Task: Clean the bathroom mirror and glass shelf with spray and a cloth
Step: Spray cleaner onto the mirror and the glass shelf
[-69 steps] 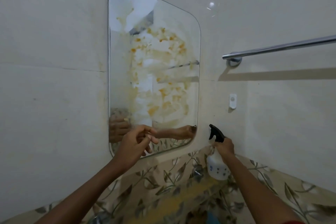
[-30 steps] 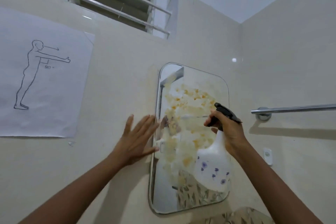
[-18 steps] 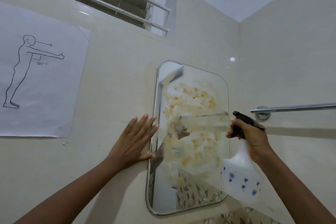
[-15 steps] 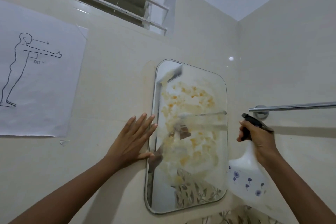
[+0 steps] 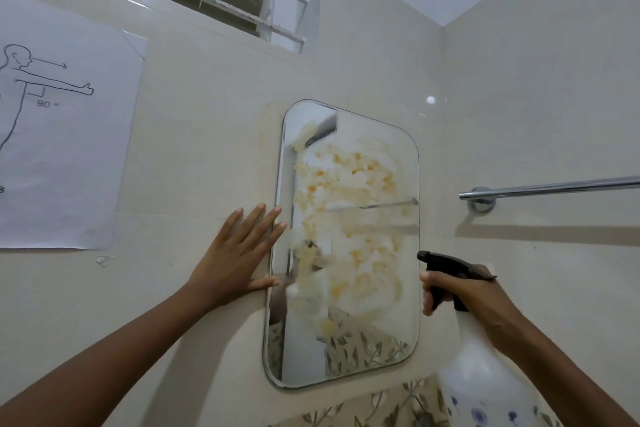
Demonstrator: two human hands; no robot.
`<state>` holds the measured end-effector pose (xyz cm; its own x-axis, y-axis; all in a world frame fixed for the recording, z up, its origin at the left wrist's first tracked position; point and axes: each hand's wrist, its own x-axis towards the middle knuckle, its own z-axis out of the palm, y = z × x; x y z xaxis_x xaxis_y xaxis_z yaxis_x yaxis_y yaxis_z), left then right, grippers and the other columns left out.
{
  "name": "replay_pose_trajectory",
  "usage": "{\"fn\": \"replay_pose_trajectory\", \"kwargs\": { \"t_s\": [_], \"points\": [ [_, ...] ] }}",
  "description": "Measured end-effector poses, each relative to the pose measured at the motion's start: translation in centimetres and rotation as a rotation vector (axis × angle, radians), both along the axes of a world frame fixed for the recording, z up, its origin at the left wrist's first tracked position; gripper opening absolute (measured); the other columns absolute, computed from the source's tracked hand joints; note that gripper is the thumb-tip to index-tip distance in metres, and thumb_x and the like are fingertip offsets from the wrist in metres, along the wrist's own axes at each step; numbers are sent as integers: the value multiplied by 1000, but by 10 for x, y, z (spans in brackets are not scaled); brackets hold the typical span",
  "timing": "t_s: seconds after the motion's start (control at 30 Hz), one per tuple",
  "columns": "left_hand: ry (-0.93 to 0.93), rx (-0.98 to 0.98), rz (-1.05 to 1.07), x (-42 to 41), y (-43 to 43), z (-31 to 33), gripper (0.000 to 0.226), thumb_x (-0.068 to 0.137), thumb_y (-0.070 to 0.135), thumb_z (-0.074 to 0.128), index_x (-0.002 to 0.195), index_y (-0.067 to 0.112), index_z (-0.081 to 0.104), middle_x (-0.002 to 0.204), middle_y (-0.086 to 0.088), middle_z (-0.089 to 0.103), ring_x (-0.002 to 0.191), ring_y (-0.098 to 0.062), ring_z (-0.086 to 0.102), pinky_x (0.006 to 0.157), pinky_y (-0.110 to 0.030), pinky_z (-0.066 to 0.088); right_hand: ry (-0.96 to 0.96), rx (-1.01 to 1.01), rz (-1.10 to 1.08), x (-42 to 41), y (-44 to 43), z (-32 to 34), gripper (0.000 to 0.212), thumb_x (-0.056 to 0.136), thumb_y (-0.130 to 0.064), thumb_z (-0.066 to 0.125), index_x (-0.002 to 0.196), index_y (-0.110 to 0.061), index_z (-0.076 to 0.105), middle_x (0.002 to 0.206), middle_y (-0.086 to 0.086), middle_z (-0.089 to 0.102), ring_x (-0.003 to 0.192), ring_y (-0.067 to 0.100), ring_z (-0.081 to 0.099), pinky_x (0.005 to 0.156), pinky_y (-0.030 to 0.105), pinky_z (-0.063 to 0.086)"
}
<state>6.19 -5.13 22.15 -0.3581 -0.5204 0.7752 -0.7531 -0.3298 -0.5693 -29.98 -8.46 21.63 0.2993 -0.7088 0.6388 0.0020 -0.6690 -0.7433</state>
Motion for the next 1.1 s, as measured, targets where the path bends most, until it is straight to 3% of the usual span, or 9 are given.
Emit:
{"fn": "replay_pose_trajectory", "kwargs": {
  "t_s": [0.13,0.27,0.43,0.5,0.6,0.73,0.83,1.0,1.1],
  "points": [
    [8,5,4,1,0,-1,91,80,74,29,147,13,22,155,-12,19,142,-33,18,111,-52,20,-170,95,-136,-15,-11,-14,19,82,-5,63,77,14,63,61,26,58,55,31,56,53,35,52],
    [19,8,4,0,0,0,92,79,74,31,147,13,22,155,-12,18,142,-32,18,111,-51,20,-294,136,-329,-36,-31,-28,14,81,-3,61,77,10,65,56,18,63,60,32,60,67,40,54],
    [24,19,1,0,0,0,91,79,74,30,147,13,21,156,-12,16,143,-31,16,112,-52,20,-104,125,-295,-27,-21,-44,18,78,2,60,63,11,64,52,24,62,52,31,58,64,40,51],
    [22,22,-3,1,-1,1,90,79,73,29,147,13,21,156,-12,16,143,-31,16,111,-52,20,-28,54,-176,-17,-4,-42,13,69,-1,66,61,9,65,55,22,64,54,28,61,60,28,51],
    [15,22,-14,1,1,1,88,81,70,28,147,14,21,156,-11,16,143,-31,15,112,-52,18,64,27,-27,-1,16,-46,21,57,-9,57,60,11,63,52,20,60,51,23,59,49,15,45],
    [18,31,-19,2,1,1,86,81,68,30,147,14,21,156,-10,14,144,-30,13,113,-52,17,123,34,-85,1,13,-64,20,66,-5,63,45,-2,63,47,15,59,48,22,56,50,19,46],
    [21,37,-19,2,0,1,87,80,68,30,147,14,19,157,-11,12,144,-30,11,114,-52,15,26,139,-227,-21,-1,-74,20,75,6,61,56,5,66,54,18,65,55,24,60,53,25,43],
    [29,40,-17,2,-1,1,87,80,68,27,148,14,19,157,-11,12,144,-30,10,114,-51,12,-36,279,-491,-51,-26,-92,26,70,-3,60,45,6,60,52,24,63,57,31,57,71,49,51],
    [22,36,-8,2,0,1,86,80,68,27,147,14,20,156,-11,13,144,-30,12,114,-51,12,1,319,-448,-49,-27,-101,29,71,2,60,43,0,62,50,23,61,52,29,55,65,44,49]
  ]
}}
